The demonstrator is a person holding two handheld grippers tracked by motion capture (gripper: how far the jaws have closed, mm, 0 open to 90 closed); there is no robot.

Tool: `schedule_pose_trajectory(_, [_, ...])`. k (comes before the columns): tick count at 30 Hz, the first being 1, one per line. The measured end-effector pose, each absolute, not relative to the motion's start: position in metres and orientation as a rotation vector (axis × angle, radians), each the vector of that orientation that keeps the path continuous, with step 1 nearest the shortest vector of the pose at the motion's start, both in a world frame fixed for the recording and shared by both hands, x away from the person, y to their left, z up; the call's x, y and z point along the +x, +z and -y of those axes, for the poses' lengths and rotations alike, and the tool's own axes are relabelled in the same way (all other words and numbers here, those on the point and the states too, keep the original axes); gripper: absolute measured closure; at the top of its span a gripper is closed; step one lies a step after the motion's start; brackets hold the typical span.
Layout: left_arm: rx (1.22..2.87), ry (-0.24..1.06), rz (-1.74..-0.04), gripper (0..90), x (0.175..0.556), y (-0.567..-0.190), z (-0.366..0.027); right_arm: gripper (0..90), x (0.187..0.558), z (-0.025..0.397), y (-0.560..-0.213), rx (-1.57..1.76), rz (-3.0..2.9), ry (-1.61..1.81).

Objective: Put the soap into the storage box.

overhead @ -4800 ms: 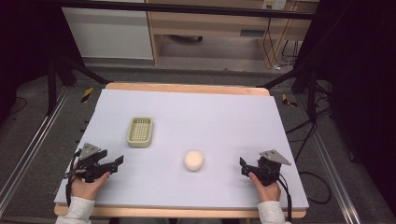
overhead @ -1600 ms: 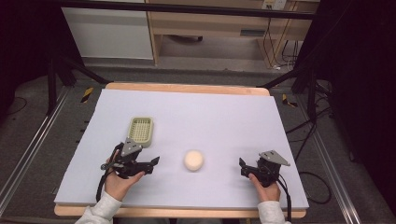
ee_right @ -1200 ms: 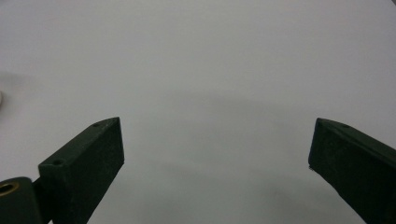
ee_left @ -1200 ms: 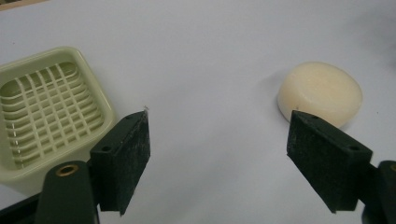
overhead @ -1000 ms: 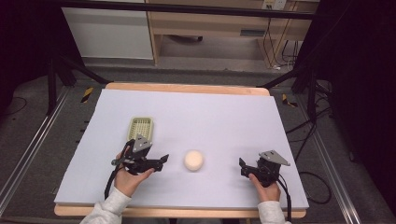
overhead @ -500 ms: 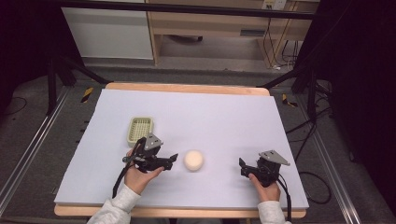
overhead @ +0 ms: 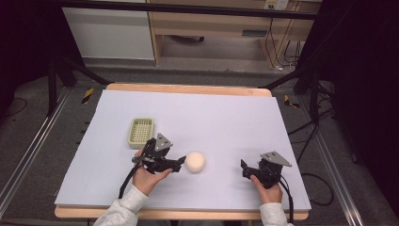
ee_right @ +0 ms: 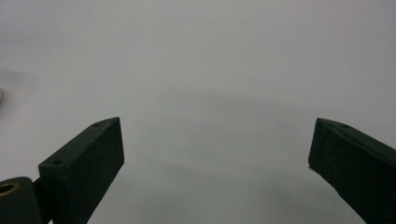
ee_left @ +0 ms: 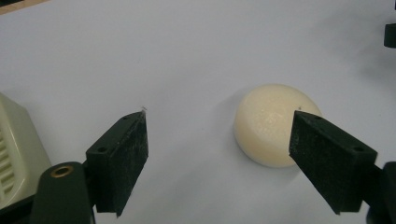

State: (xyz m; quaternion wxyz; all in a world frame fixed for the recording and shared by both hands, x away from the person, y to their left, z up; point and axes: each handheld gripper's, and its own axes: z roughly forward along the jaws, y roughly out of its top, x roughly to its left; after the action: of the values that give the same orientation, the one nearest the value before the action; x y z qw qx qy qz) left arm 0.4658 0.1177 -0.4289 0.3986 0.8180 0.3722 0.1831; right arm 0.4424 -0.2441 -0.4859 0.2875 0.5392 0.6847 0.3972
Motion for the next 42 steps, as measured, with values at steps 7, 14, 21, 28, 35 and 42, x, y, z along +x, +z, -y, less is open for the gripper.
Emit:
schedule_pose_trajectory(7, [2.083,0.451,-0.928,18.7,0.467,-0.431,-0.108,3.9,0.443,0.244,-0.486,1.443,-1.829,1.062])
schedule_pose_trajectory(14, [2.090,0.444,-0.921,18.2,0.467,-0.432,-0.100,3.9,0.443,0.244,-0.486,1.439,-1.830,1.061])
schedule_pose_trajectory(21, [2.097,0.438,-0.914,17.7,0.468,-0.433,-0.095,3.8,0.443,0.244,-0.486,1.444,-1.829,1.061])
schedule_pose_trajectory(28, [2.107,0.432,-0.905,17.5,0.469,-0.435,-0.087,3.8,0.443,0.244,-0.486,1.444,-1.830,1.060])
schedule_pose_trajectory(35, [2.127,0.431,-0.891,16.1,0.469,-0.437,-0.081,3.8,0.443,0.244,-0.486,1.443,-1.829,1.060])
schedule_pose_trajectory(42, [2.139,0.423,-0.891,14.9,0.470,-0.439,-0.076,3.8,0.443,0.244,-0.486,1.443,-1.829,1.061])
